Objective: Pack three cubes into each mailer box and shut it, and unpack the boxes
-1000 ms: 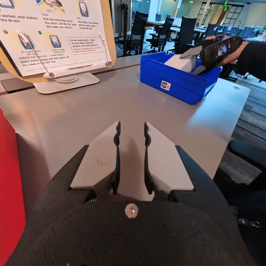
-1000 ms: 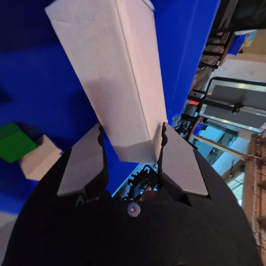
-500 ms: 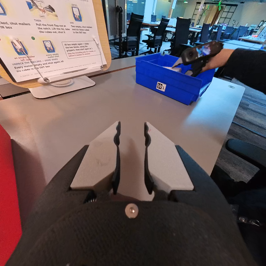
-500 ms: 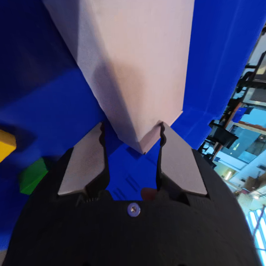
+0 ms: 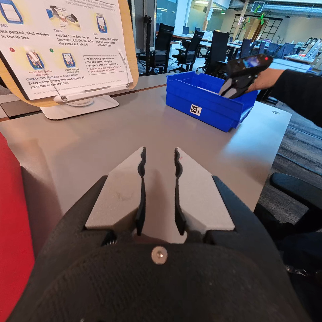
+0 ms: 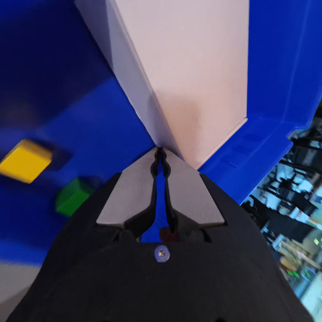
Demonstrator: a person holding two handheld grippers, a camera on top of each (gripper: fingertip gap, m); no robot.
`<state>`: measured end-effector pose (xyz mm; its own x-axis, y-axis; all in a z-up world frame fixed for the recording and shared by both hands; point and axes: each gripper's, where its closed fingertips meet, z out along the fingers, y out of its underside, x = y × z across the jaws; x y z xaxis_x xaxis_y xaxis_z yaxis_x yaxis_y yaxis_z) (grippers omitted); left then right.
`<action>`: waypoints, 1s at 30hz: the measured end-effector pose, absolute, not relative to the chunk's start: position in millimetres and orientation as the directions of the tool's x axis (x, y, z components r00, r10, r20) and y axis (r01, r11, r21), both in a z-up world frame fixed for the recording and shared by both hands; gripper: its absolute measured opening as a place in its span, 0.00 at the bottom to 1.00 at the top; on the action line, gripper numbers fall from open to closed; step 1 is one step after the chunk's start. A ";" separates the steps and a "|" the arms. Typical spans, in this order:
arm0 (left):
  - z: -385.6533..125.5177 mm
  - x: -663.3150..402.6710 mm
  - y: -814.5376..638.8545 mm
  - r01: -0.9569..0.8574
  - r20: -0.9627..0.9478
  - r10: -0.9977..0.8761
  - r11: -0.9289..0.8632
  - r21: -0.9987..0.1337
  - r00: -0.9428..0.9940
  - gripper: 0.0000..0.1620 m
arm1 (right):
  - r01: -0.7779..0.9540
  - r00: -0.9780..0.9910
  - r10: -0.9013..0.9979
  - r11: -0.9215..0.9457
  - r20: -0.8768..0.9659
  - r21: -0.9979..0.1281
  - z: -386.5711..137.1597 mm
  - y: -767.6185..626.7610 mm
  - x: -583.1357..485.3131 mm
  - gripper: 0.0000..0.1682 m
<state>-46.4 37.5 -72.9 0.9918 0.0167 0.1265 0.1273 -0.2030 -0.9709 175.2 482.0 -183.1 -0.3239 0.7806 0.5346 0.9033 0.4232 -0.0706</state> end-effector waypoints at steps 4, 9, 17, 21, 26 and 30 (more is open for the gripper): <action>-71.7 -45.0 35.8 0.110 0.108 0.022 -0.208 -0.972 0.994 0.19 | 0.931 -0.266 0.787 0.359 0.557 -0.062 -192.5 484.4 166.3 0.00; -71.0 -51.8 28.0 0.125 0.119 0.041 -0.202 -0.971 0.992 0.20 | 0.920 -0.070 0.757 0.301 0.650 -0.251 -127.2 478.7 183.4 0.02; -59.3 -68.3 16.3 0.127 0.107 0.116 -0.182 -0.975 0.988 0.25 | 0.441 -0.024 0.957 0.268 0.288 -0.856 -28.0 279.4 134.1 0.23; -51.7 -89.4 -7.4 0.144 0.102 0.224 -0.182 -0.973 0.969 0.28 | 0.390 -0.140 0.952 0.306 0.272 -0.868 -61.0 202.1 83.7 0.29; -26.2 -151.5 -50.8 0.119 -0.013 0.425 -0.282 -0.952 0.905 0.29 | 0.411 -0.197 0.949 0.309 0.247 -0.858 -109.8 175.5 16.2 0.37; -31.2 -222.5 -66.5 0.103 -0.190 0.476 -0.524 -0.846 0.858 0.40 | 0.337 -0.158 0.958 0.281 0.240 -0.899 -113.3 190.0 -19.4 0.36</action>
